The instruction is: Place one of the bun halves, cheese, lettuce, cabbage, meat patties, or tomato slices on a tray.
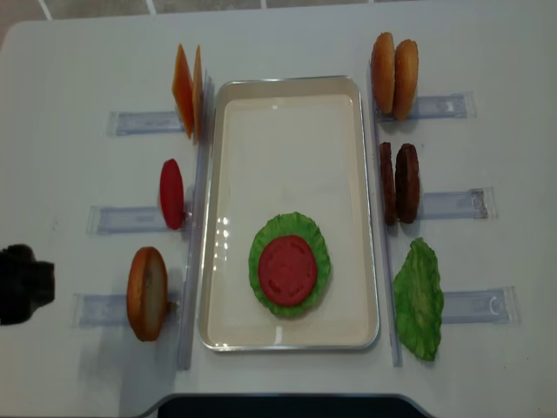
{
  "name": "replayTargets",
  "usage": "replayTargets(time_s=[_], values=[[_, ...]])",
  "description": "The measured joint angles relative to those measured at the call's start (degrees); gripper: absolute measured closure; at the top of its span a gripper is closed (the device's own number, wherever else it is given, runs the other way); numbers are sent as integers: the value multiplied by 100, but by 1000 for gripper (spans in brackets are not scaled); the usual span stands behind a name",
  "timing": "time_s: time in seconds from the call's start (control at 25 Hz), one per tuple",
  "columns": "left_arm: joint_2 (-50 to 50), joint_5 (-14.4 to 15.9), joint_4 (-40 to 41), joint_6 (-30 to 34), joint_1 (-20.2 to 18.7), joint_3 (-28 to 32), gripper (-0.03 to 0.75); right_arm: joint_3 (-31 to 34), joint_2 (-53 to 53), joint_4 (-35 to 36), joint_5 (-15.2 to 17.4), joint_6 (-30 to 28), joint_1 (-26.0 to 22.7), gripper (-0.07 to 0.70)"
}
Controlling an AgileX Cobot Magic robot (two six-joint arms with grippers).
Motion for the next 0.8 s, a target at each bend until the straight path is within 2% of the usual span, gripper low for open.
replayTargets(time_s=[0.24, 0.52, 0.8], values=[[-1165, 89, -11, 93, 0, 400, 316, 0, 0, 0, 0, 0, 0, 216], [-2461, 89, -506, 1012, 0, 680, 316, 0, 0, 0, 0, 0, 0, 216], [-3445, 84, -595, 1092, 0, 891, 316, 0, 0, 0, 0, 0, 0, 216]])
